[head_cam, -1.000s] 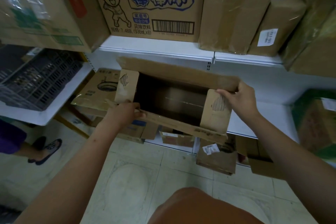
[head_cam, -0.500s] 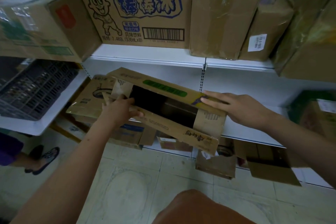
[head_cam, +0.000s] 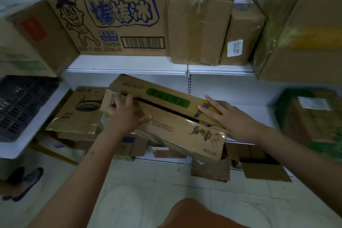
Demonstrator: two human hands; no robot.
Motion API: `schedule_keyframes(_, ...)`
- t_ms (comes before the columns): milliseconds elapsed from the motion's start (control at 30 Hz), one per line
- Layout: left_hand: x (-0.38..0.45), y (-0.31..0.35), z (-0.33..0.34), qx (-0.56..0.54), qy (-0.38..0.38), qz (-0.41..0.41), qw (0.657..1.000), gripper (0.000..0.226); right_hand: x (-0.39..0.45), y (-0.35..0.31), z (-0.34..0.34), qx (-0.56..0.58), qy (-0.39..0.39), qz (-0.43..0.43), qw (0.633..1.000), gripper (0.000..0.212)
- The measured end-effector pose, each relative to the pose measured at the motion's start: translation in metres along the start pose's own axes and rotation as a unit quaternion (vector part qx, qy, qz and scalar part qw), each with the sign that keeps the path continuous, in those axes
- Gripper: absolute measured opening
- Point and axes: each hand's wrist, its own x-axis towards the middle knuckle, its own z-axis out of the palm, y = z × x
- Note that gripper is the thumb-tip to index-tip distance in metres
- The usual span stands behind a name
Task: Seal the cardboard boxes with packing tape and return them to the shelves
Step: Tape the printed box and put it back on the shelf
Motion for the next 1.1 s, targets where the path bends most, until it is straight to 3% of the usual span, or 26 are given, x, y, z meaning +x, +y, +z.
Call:
schedule_keyframes(67,-0.011,0.008,0.013,0.003,0.027,0.021,0.999,0.104,0.0,0.001,0.01,0.01,-0.001,0.011,1.0,0.079)
schedule_keyframes(133,-0.015,0.011,0.026,0.039,0.036,0.076,0.996,0.095,0.003,0.004,0.01,0.046,0.014,0.017,0.999,0.064)
schedule_keyframes(233,-0.014,0.004,0.038,0.124,-0.018,0.096,0.987,0.087,0.008,0.007,-0.002,0.148,0.004,0.05,0.988,0.055)
schedule_keyframes(333,-0.003,-0.002,0.037,0.184,-0.054,0.112,0.975,0.104,0.004,-0.001,-0.001,0.239,0.046,0.152,0.958,0.054)
schedule_keyframes(400,0.005,-0.005,0.032,0.2,-0.089,0.136,0.966,0.116,0.003,-0.013,0.011,0.321,0.06,0.25,0.911,0.074)
schedule_keyframes(467,0.013,-0.012,0.03,0.208,-0.094,0.169,0.959,0.124,0.006,-0.027,0.025,0.424,0.112,0.293,0.85,0.087)
schedule_keyframes(600,0.031,-0.024,0.02,0.22,-0.005,0.257,0.941,0.111,0.015,-0.04,0.031,0.523,0.216,0.377,0.733,0.09)
schedule_keyframes(667,0.042,-0.029,0.008,0.225,0.002,0.285,0.932,0.106,0.016,-0.041,0.032,0.529,0.217,0.4,0.716,0.085)
schedule_keyframes(733,0.052,-0.044,-0.002,0.214,0.012,0.272,0.938,0.097,0.019,-0.035,0.032,0.503,0.202,0.414,0.731,0.077)
schedule_keyframes(833,0.067,-0.083,-0.01,0.107,0.021,0.162,0.981,0.077,0.03,-0.024,0.029,0.495,0.186,0.431,0.731,0.071)
schedule_keyframes(900,0.072,-0.091,-0.013,0.055,0.003,0.097,0.994,0.08,0.033,-0.024,0.028,0.51,0.19,0.443,0.712,0.072)
schedule_keyframes(1033,0.06,-0.067,-0.014,0.005,0.007,0.064,0.998,0.099,0.036,-0.034,0.023,0.569,0.222,0.443,0.656,0.064)
schedule_keyframes(1100,0.054,-0.059,-0.014,-0.017,-0.006,0.063,0.998,0.102,0.036,-0.029,0.013,0.566,0.251,0.43,0.657,0.049)
